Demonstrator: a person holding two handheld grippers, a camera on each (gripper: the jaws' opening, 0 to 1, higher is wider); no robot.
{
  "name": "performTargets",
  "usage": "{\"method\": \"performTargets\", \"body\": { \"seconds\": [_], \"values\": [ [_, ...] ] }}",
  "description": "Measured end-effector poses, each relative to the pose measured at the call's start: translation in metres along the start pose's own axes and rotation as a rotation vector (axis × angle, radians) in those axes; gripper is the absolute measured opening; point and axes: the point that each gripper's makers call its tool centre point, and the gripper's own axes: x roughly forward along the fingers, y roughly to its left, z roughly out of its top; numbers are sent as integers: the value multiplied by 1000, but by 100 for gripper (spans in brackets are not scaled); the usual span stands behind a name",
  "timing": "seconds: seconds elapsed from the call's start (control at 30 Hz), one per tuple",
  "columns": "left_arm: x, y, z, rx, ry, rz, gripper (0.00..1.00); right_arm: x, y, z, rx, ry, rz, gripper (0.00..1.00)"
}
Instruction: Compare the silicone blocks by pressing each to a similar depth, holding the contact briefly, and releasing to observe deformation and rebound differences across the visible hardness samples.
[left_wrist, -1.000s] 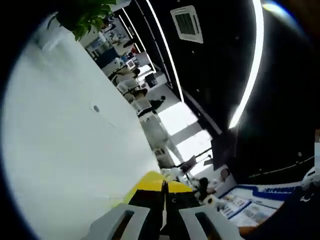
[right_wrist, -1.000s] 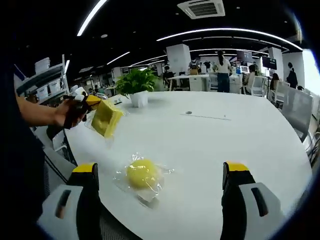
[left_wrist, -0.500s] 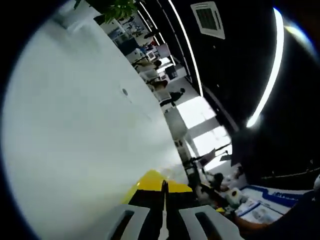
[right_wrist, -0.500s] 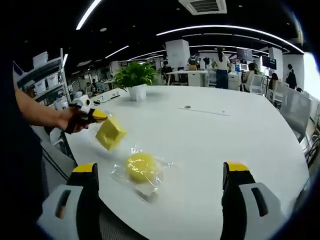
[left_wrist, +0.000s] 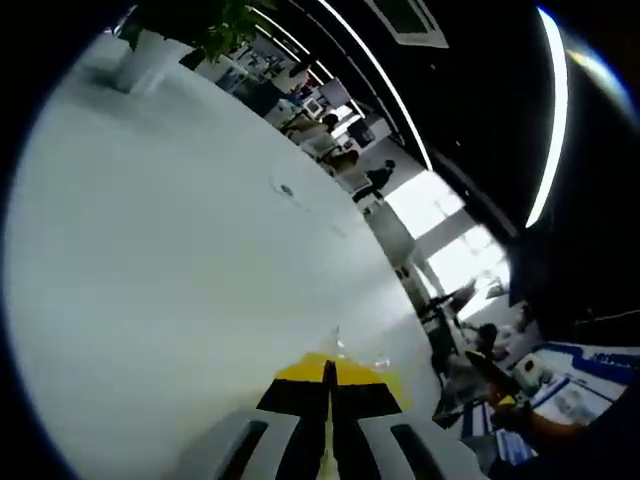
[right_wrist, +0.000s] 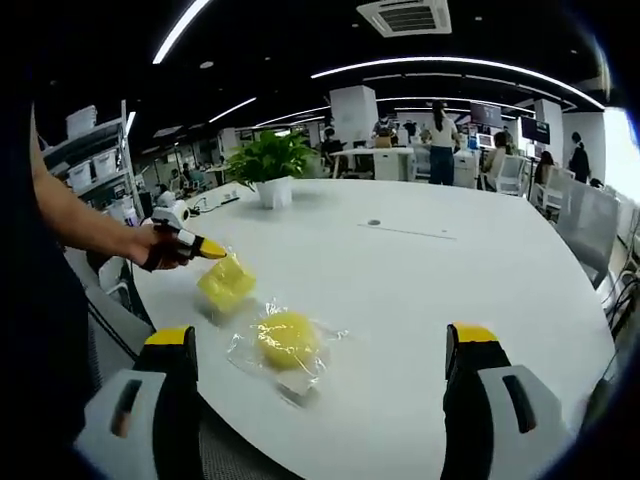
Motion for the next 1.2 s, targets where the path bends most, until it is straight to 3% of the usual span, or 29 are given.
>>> {"method": "performTargets", "body": {
  "seconds": [0.3, 0.4, 0.5, 0.73, 0.77, 1.13, 1.2],
  "values": [
    [3, 12, -11, 96, 29, 57, 0, 1, -6, -16, 20, 33, -1, 97],
    [4, 18, -20, 168, 63, 89, 0, 1, -8, -22, -3, 67, -13, 97],
    [7, 19, -22, 131, 62, 91, 0, 1, -10, -22, 1, 65, -19, 97],
    [8, 34, -30, 189, 95, 162, 0, 3, -14, -27, 25, 74, -28, 97],
    [7, 40, -33, 217, 112, 199, 0, 2, -15, -28, 22, 73, -30, 97],
    [10, 43, -37, 203, 81, 185, 0, 4, -13, -31, 33, 77, -33, 97],
    [8, 42, -34, 272, 63, 179, 5, 3, -17, -35, 11, 96, -56, 97]
  ]
}}
